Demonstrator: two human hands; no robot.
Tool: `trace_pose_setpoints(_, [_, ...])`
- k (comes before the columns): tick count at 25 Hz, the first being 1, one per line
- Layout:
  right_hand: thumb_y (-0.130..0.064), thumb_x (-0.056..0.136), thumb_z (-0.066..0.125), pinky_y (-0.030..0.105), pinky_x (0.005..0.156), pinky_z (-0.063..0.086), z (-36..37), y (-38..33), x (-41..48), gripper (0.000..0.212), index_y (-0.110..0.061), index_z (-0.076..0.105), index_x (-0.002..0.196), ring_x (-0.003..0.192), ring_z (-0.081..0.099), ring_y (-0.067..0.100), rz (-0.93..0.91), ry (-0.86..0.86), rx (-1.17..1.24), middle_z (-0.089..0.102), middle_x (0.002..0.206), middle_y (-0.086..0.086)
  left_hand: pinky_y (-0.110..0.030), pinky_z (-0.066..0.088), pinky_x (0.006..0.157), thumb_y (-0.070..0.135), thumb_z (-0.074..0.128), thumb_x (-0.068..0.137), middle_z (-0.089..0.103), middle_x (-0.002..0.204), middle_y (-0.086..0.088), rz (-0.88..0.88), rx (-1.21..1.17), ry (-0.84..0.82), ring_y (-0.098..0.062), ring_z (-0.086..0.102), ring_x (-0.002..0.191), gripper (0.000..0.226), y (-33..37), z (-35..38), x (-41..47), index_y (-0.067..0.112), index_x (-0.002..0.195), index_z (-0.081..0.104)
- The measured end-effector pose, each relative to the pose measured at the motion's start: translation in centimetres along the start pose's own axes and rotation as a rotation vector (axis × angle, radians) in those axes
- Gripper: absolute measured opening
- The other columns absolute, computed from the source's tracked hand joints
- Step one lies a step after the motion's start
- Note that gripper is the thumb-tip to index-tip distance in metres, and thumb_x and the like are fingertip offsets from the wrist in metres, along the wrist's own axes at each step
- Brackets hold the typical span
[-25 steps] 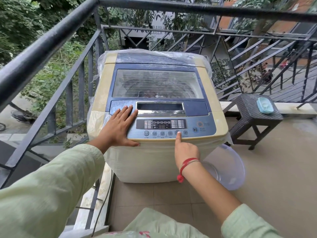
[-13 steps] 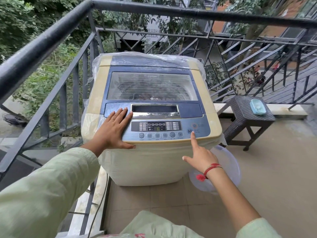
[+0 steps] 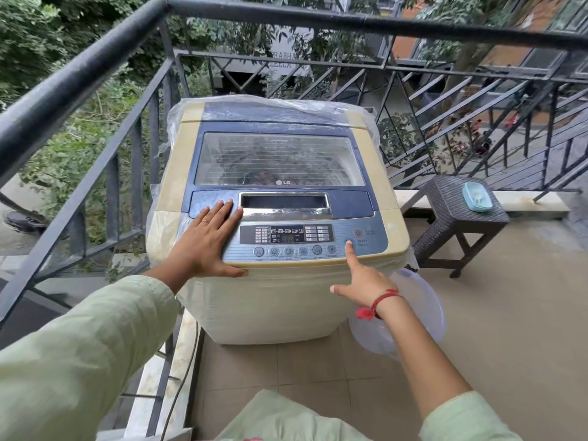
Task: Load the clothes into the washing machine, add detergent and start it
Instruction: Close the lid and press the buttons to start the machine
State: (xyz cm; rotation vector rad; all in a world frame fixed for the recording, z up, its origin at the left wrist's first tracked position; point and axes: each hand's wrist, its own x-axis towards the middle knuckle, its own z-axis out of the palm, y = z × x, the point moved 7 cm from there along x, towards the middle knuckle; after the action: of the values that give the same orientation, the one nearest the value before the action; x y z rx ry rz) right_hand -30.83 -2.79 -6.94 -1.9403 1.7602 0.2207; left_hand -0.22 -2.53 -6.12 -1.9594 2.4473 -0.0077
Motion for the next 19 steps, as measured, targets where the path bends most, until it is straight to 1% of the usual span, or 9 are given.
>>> trace_pose_setpoints(2, [-0.051, 0.083, 0.058, 0.036, 0.095, 0.047, -0.7, -0.3, 0.3, 0.098, -0.031, -0.013, 0.147, 0.107, 0.061, 0.027, 0.014, -0.106, 0.063, 0.064, 0.117, 0.009, -0.040, -0.002, 0.120, 0.092, 0.037, 0.055, 0.000, 0.159, -0.011, 0.002, -0.001, 0.004, -0.026, -0.002, 0.147, 0.129, 0.0, 0.0, -0.1, 0.016, 0.151, -0.004])
trace_pose_setpoints(3, [-0.051, 0.084, 0.057, 0.036, 0.094, 0.047, -1.0, -0.5, 0.2, 0.096, -0.029, -0.011, 0.148, 0.108, 0.060, 0.027, 0.007, -0.108, 0.048, 0.064, 0.117, 0.010, -0.040, -0.002, 0.119, 0.092, 0.036, 0.055, -0.001, 0.159, -0.011, 0.004, -0.002, 0.003, -0.026, -0.003, 0.147, 0.129, 0.0, -0.1, -0.1, 0.016, 0.151, -0.004])
trace_pose_setpoints(5, [-0.051, 0.086, 0.054, 0.036, 0.090, 0.048, -1.5, -0.9, -0.6, 0.090, -0.027, -0.005, 0.149, 0.110, 0.058, 0.028, -0.020, -0.010, -0.044, 0.062, 0.120, 0.008, -0.040, -0.003, 0.119, 0.092, 0.035, 0.055, -0.001, 0.159, -0.011, 0.005, -0.003, 0.005, -0.025, -0.003, 0.147, 0.129, 0.0, -0.1, -0.1, 0.016, 0.151, -0.004])
trace_pose_setpoints(6, [-0.051, 0.086, 0.053, 0.037, 0.087, 0.048, -1.4, -1.1, -1.3, 0.088, -0.027, -0.003, 0.149, 0.108, 0.059, 0.028, -0.042, 0.057, -0.062, 0.063, 0.117, 0.007, -0.040, -0.003, 0.119, 0.093, 0.035, 0.055, -0.001, 0.159, -0.011, 0.004, -0.008, 0.007, -0.026, -0.003, 0.147, 0.129, 0.0, -0.1, 0.0, 0.016, 0.151, -0.004])
trace_pose_setpoints(9, [-0.049, 0.086, 0.052, 0.036, 0.079, 0.049, -0.2, -1.9, -3.4, 0.084, -0.028, -0.001, 0.148, 0.098, 0.063, 0.027, -0.114, 0.150, 0.011, 0.069, 0.100, 0.004, -0.041, -0.001, 0.120, 0.093, 0.036, 0.055, 0.000, 0.159, -0.011, 0.006, -0.002, 0.006, -0.026, -0.002, 0.147, 0.129, 0.0, -0.1, 0.1, 0.016, 0.152, -0.003])
trace_pose_setpoints(11, [-0.046, 0.088, 0.050, 0.036, 0.076, 0.050, 0.5, -2.6, -4.4, 0.079, -0.031, 0.001, 0.147, 0.093, 0.064, 0.027, -0.165, 0.210, 0.028, 0.069, 0.096, 0.002, -0.041, -0.001, 0.120, 0.093, 0.037, 0.055, 0.000, 0.159, -0.011, 0.002, -0.005, 0.004, -0.026, -0.001, 0.147, 0.129, 0.0, 0.0, 0.0, 0.017, 0.152, -0.002])
trace_pose_setpoints(14, [-0.041, 0.089, 0.049, 0.035, 0.073, 0.049, 1.4, -3.5, -5.5, 0.066, -0.032, 0.011, 0.143, 0.091, 0.064, 0.028, -0.235, 0.310, 0.047, 0.069, 0.095, 0.002, -0.042, 0.002, 0.120, 0.092, 0.039, 0.056, 0.003, 0.159, -0.011, -0.004, 0.001, -0.001, -0.026, 0.001, 0.147, 0.129, 0.0, 0.1, 0.0, 0.016, 0.152, 0.000])
trace_pose_setpoints(16, [-0.041, 0.090, 0.047, 0.034, 0.072, 0.049, 1.5, -3.4, -5.4, 0.059, -0.031, 0.016, 0.139, 0.090, 0.065, 0.028, -0.231, 0.335, 0.063, 0.069, 0.095, 0.001, -0.042, 0.003, 0.120, 0.093, 0.039, 0.056, 0.004, 0.159, -0.012, -0.007, 0.008, -0.009, -0.026, 0.002, 0.147, 0.129, 0.1, 0.1, 0.0, 0.016, 0.152, 0.001])
trace_pose_setpoints(19, [-0.039, 0.090, 0.047, 0.036, 0.072, 0.051, 1.2, -3.9, -5.6, 0.059, -0.032, 0.016, 0.140, 0.089, 0.065, 0.029, -0.243, 0.338, 0.089, 0.069, 0.094, 0.000, -0.042, 0.002, 0.120, 0.094, 0.036, 0.056, 0.001, 0.159, -0.011, 0.001, 0.004, -0.020, -0.026, 0.000, 0.147, 0.129, 0.0, 0.2, 0.0, 0.016, 0.152, -0.001])
